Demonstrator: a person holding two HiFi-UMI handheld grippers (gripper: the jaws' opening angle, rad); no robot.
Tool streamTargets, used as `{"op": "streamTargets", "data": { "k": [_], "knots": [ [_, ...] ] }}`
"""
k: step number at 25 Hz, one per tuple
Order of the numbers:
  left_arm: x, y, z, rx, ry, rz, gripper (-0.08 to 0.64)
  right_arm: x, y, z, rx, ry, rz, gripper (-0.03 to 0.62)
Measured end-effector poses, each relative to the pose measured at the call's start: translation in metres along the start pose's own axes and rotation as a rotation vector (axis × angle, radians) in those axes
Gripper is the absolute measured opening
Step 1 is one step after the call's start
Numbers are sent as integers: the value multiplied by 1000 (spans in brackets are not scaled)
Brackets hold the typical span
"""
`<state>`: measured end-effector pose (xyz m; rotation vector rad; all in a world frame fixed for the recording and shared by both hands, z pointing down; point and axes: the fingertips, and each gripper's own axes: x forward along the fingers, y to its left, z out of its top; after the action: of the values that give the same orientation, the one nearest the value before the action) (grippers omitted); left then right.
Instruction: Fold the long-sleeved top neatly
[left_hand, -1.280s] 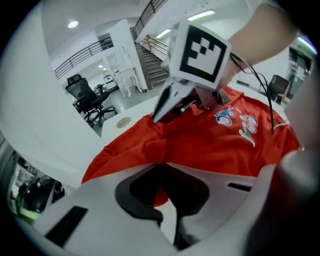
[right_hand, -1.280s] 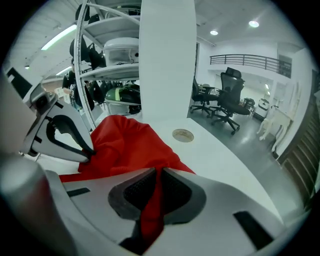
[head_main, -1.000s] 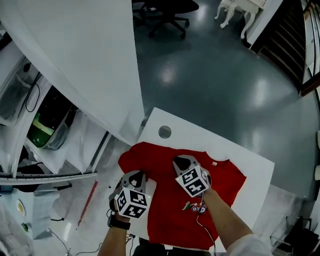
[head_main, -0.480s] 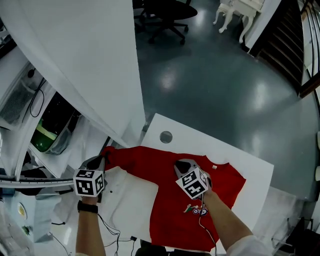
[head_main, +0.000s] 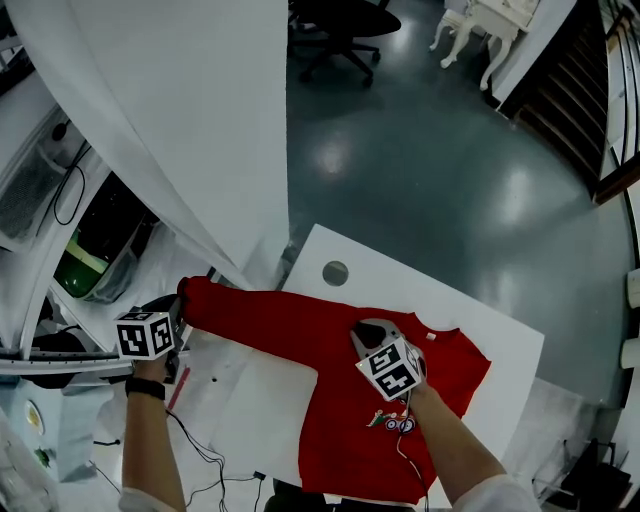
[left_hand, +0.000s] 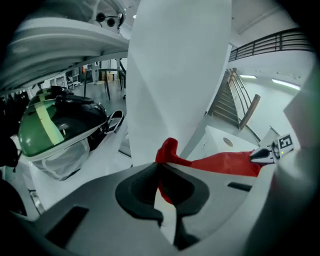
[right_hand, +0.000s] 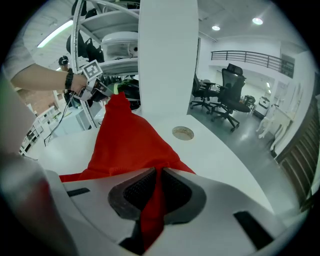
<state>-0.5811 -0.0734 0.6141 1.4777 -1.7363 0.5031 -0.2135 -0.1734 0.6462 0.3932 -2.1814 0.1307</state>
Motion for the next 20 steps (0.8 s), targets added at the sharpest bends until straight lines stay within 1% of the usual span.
{"op": "streamTargets", "data": {
  "k": [3, 6, 8, 10, 12, 13, 15, 17, 20],
  "knots": [
    [8, 14, -3, -58, 1, -15, 21, 1, 0, 0, 3, -3, -1, 60],
    [9, 19, -4, -117, -14, -40, 21, 1, 0, 1, 4, -2, -3, 60],
    [8, 16, -2, -134, -29, -57, 21, 0, -1, 1, 6, -1, -4, 60],
    [6, 13, 1, -134, -41, -68, 21, -1, -1, 3, 8, -11, -7, 67],
    [2, 10, 4, -135, -54, -77, 21, -5, -1, 10, 8, -52, -4, 94],
    [0, 9, 6, -138, -62, -81, 21, -9, 0, 17, 8, -89, 1, 122],
    [-6, 7, 11, -146, -78, -86, 21, -20, 1, 34, 8, -176, 5, 148],
    [-13, 7, 15, -154, -92, -80, 21, -33, -2, 48, 8, -244, -10, 158],
    [-23, -2, 24, -147, -119, -95, 21, -45, -9, 52, 17, -273, -38, 156]
  ]
}}
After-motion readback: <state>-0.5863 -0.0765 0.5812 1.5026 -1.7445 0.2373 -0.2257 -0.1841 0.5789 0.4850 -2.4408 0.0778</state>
